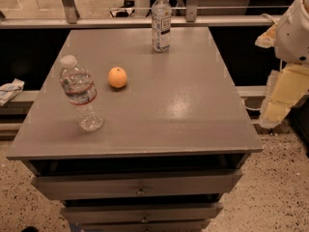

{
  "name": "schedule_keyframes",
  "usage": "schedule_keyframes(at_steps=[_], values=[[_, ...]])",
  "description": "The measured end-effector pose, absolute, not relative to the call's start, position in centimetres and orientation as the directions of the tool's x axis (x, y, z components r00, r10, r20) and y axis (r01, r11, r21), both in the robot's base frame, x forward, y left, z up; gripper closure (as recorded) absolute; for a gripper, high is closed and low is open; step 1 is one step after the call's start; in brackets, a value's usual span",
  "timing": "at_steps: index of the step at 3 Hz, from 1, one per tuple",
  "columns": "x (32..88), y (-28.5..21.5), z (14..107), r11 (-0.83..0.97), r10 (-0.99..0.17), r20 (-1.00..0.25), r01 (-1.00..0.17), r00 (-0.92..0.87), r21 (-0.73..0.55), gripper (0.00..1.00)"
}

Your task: Pick blue plastic bottle

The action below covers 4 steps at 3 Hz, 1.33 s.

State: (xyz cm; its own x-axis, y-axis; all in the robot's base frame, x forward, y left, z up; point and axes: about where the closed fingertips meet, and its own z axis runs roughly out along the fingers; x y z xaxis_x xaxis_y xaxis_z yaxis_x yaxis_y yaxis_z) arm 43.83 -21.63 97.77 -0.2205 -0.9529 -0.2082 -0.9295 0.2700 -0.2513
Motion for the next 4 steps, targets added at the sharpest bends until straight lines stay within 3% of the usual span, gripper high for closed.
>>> schedule_keyframes(at_steps=[2,4], values=[[45.2,-21.1,97.8,0.273,-0.946,-0.251,-0.923,-0.206,-0.271,0.0],[56.6,-17.1,98.6,0.382,-0.816,-0.557,-0.867,-0.153,-0.321,0.0]])
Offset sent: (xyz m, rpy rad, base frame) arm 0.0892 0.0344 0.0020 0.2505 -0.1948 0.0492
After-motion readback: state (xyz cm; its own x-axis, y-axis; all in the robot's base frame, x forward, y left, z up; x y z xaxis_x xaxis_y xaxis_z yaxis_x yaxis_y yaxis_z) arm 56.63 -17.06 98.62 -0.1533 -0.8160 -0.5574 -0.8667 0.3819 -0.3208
